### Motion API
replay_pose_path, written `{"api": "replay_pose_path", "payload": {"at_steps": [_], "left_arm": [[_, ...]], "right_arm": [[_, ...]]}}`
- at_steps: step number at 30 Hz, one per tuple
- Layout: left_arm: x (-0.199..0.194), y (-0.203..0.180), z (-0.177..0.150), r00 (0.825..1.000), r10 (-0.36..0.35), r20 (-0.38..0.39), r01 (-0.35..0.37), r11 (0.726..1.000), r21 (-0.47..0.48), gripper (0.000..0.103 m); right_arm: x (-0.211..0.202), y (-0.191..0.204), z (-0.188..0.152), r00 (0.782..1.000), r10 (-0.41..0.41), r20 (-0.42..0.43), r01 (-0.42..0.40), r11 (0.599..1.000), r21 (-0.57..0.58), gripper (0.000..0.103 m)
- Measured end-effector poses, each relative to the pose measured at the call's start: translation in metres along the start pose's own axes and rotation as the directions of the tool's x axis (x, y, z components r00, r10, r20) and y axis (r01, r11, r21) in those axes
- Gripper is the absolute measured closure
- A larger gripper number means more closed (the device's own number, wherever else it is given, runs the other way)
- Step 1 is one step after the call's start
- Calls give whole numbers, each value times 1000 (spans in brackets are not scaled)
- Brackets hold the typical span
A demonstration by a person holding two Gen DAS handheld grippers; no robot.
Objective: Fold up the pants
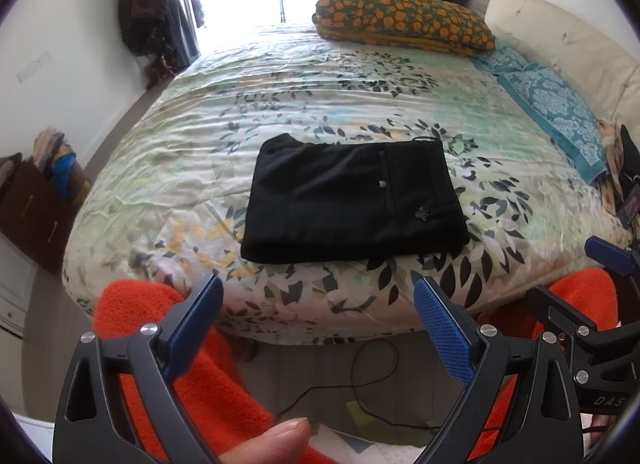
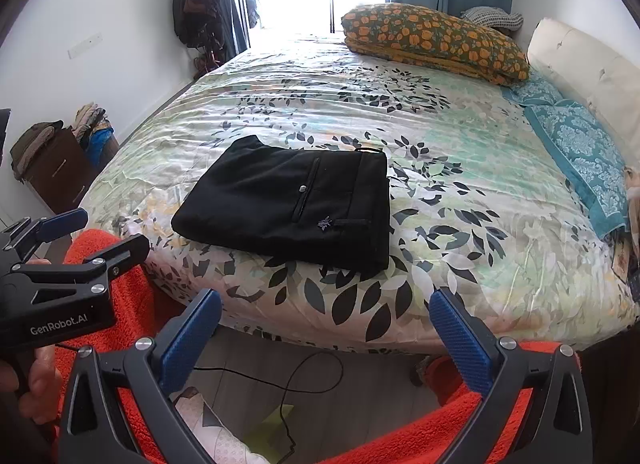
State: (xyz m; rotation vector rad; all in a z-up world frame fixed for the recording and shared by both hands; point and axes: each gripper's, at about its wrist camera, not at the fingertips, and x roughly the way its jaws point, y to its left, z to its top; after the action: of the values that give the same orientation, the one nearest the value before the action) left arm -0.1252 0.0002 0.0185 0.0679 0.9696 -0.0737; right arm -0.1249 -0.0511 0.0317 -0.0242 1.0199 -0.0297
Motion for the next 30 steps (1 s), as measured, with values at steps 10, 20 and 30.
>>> {"api": "replay_pose_path", "payload": {"at_steps": [10,20,30], "left_arm": [[5,3,-2,1000,4,-9,-4,1000,-4,6],[11,4,-1,999,43,-13,-43,999,6,6],[22,4,-2,997,67,-45,-67,998,1,6]], "right_arm": [[0,2,0,1000,-4,1,4,1000,-6,0],[4,3,1,1000,-1,-9,1,1000,-14,0],[8,-6,4,1000,-3,-7,4,1000,25,0]]}}
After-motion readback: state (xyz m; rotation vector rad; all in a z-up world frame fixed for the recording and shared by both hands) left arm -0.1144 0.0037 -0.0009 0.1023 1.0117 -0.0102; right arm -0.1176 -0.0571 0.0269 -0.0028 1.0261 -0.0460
